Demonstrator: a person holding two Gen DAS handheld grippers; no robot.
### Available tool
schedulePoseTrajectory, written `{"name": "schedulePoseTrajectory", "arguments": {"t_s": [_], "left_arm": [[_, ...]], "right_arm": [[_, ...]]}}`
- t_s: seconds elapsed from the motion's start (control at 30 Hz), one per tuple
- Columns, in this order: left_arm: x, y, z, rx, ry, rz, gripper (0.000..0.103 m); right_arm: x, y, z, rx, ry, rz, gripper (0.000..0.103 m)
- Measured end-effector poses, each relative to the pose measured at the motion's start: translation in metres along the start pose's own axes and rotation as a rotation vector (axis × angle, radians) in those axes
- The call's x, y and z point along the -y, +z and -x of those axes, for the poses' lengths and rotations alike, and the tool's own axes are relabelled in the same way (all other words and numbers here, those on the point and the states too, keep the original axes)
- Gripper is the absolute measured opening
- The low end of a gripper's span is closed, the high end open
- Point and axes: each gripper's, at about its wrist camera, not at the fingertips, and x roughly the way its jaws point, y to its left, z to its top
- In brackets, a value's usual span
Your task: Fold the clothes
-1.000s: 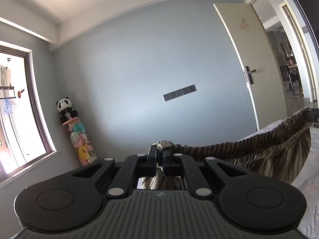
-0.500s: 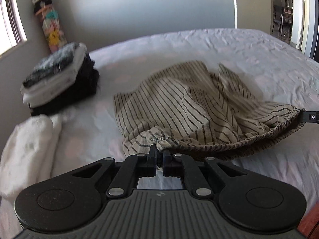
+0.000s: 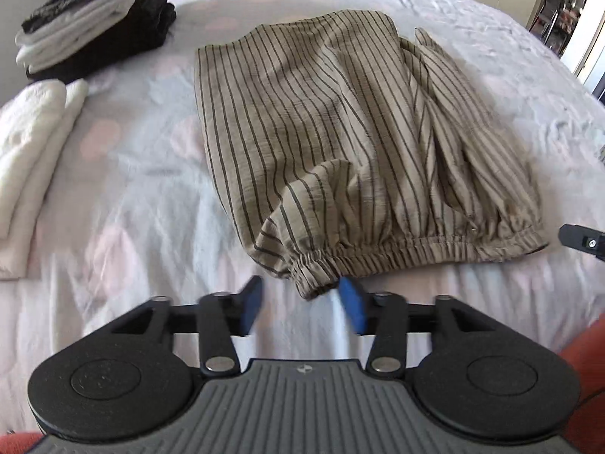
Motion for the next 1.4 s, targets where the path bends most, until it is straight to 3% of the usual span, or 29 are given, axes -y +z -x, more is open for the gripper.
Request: {"name": "schedulePoseTrajectory", "arguments": {"t_s": [0.13,0.27,0.4,0.47,0.57,0.73,0.97,1.07,1.17,1.4], "left_arm": [[-0.02,0.001,0.023,0.061,-0.042,0.156,0.061],[-0.017,0.013,0.056,0.2,-0.033,0.262,0.061],[0.015,0.034,0.087,0.332,-0.152,0.258,0.061],[0.031,0.044,0.095,0.372,-0.218,0.243,0.062],[0.051,0.059,0.094,0.4,-0.254,0.181,0.065],[0.049,0.069,0.061,0.373,-0.161,0.114,0.066],[-0.018,0.052,-0.009,0.219,-0.008,0.216,0.067],[-0.051,0.036,-0.033,0.181,-0.022,0.316,0.068],[-0.075,0.026,-0.049,0.141,-0.082,0.42,0.07],[-0.092,0.02,-0.057,0.139,-0.201,0.543,0.081]], "right_arm": [[0.008,-0.004,0.011,0.052,0.039,-0.045,0.049],[0.014,-0.001,0.009,0.072,0.055,-0.09,0.049],[0.015,0.002,0.011,0.076,0.069,-0.114,0.049],[0.016,0.002,0.014,0.082,0.07,-0.122,0.049],[0.019,0.002,0.019,0.099,0.066,-0.13,0.05],[0.023,0.0,0.017,0.099,0.048,-0.158,0.05],[0.031,0.01,-0.008,0.05,0.011,-0.23,0.054],[0.039,0.018,-0.024,0.036,0.007,-0.302,0.06],[0.043,0.021,-0.036,0.029,-0.007,-0.341,0.06],[0.043,0.019,-0.044,0.034,-0.02,-0.339,0.06]]}}
